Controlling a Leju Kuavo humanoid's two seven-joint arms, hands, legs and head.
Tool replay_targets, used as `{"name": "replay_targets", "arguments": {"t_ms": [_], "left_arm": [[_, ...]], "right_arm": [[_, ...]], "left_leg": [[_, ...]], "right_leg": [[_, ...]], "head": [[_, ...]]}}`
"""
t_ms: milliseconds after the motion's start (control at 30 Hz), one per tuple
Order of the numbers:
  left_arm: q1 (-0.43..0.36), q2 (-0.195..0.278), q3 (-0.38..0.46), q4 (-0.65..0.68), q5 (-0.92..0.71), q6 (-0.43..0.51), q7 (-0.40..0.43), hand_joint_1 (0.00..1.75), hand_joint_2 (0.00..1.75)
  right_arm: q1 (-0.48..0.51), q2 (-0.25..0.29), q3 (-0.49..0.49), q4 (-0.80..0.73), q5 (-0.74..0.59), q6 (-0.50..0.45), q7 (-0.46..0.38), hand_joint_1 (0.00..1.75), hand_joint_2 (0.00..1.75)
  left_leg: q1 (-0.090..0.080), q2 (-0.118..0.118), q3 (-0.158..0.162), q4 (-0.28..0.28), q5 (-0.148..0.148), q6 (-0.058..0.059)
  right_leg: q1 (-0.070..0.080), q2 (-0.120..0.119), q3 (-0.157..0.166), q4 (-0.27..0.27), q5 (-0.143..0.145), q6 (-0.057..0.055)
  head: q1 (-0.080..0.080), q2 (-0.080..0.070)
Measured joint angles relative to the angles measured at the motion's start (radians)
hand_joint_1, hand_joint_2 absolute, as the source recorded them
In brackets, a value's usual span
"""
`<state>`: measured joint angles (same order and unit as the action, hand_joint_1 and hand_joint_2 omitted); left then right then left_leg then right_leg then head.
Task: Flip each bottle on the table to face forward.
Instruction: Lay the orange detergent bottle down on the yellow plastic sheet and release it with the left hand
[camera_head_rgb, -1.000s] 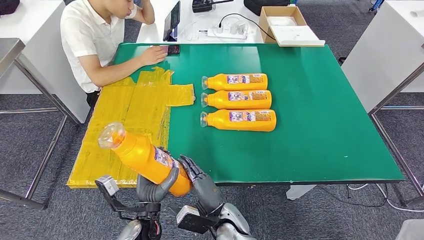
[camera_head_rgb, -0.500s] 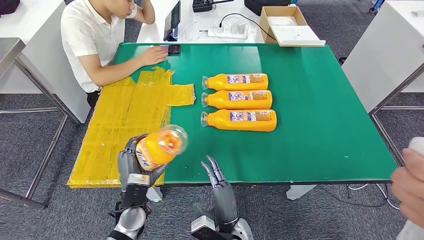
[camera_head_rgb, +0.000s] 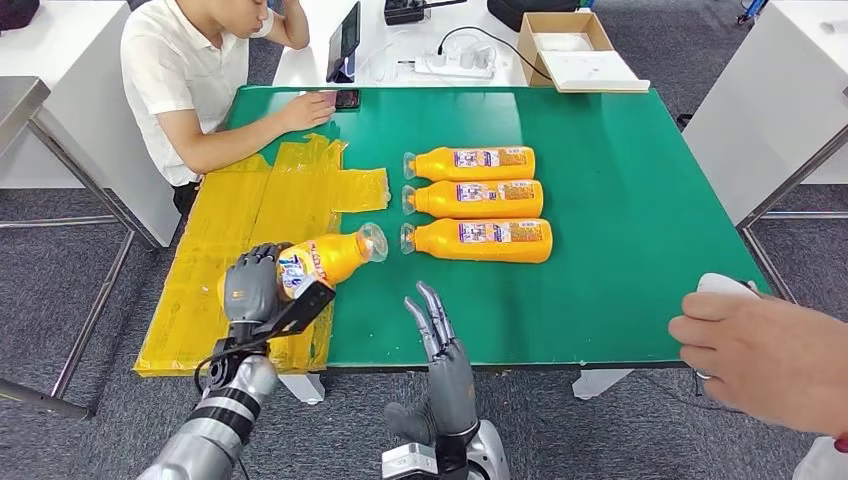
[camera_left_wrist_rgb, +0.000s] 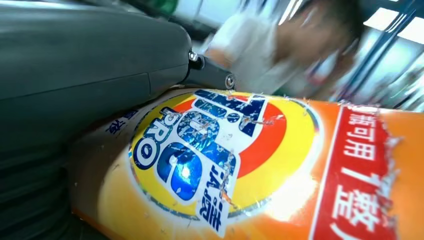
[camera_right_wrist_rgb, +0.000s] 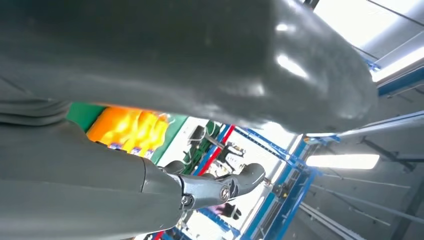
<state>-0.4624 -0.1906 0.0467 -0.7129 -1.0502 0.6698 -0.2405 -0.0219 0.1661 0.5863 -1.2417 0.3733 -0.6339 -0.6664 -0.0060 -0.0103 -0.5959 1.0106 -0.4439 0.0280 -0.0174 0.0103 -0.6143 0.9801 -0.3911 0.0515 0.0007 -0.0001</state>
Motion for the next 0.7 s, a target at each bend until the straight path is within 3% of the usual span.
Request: {"name": "replay_targets", "arguments": {"t_ms": [167,300,333,367,467,500,567,700], "left_arm": [[-0.118,0.038,-0.009,0.190,-0.082,-0.124,0.167,1.75,1.75],[-0.175,0.056,-0.021,0.267,-0.100,-0.177,0.208,1.73,1.75],[-0.183,0.059,-0.024,0.280,-0.100,-0.181,0.209,1.65,1.75],[-0.190,0.061,-0.027,0.290,-0.100,-0.183,0.211,1.43,1.75],[-0.205,0.067,-0.032,0.315,-0.100,-0.199,0.214,0.24,1.75],[-0.208,0.068,-0.033,0.321,-0.099,-0.208,0.214,0.03,1.75],[-0.211,0.069,-0.033,0.327,-0.090,-0.229,0.199,0.00,1.75],[-0.211,0.069,-0.033,0.331,-0.043,-0.269,0.112,0.00,0.00]], "right_arm": [[-0.043,-0.007,0.071,0.031,-0.090,0.000,0.000,0.00,0.00],[-0.062,-0.010,0.103,0.052,-0.119,0.001,0.000,0.00,0.00],[-0.065,-0.010,0.107,0.055,-0.121,0.001,0.000,0.00,0.00],[-0.067,-0.010,0.111,0.059,-0.122,0.001,0.000,0.00,0.00],[-0.072,-0.011,0.120,0.068,-0.129,0.001,0.000,0.00,0.00],[-0.073,-0.012,0.122,0.070,-0.134,0.001,0.000,0.00,0.00],[-0.075,-0.013,0.125,0.075,-0.143,0.002,0.000,0.00,0.00],[-0.075,-0.015,0.129,0.083,-0.150,0.003,0.000,0.00,0.00]], "left_leg": [[0.000,0.000,0.000,0.000,0.000,0.000],[0.000,0.000,0.001,0.000,0.000,-0.001],[0.000,0.000,0.001,0.000,0.000,-0.001],[0.000,0.000,0.001,0.000,0.000,-0.001],[0.000,0.001,0.002,0.000,0.000,-0.001],[0.000,0.001,0.003,0.000,0.000,-0.001],[0.000,0.001,0.003,0.000,0.000,-0.001],[0.000,0.000,0.003,0.000,0.001,-0.001]], "right_leg": [[0.000,0.000,0.000,0.000,0.000,0.000],[0.000,0.000,0.001,0.000,0.000,0.000],[0.000,0.000,0.001,0.000,0.000,0.000],[0.000,0.000,0.001,0.000,0.000,0.000],[0.000,0.000,0.001,0.000,0.001,-0.001],[0.000,0.000,0.001,0.000,0.001,-0.002],[0.000,0.000,0.002,0.001,0.001,-0.003],[0.000,0.000,0.002,0.001,0.001,-0.003]], "head": [[0.000,0.000],[0.000,0.000],[0.000,0.000],[0.000,0.000],[0.000,0.000],[0.000,0.000],[0.000,0.000],[0.000,0.000]]}}
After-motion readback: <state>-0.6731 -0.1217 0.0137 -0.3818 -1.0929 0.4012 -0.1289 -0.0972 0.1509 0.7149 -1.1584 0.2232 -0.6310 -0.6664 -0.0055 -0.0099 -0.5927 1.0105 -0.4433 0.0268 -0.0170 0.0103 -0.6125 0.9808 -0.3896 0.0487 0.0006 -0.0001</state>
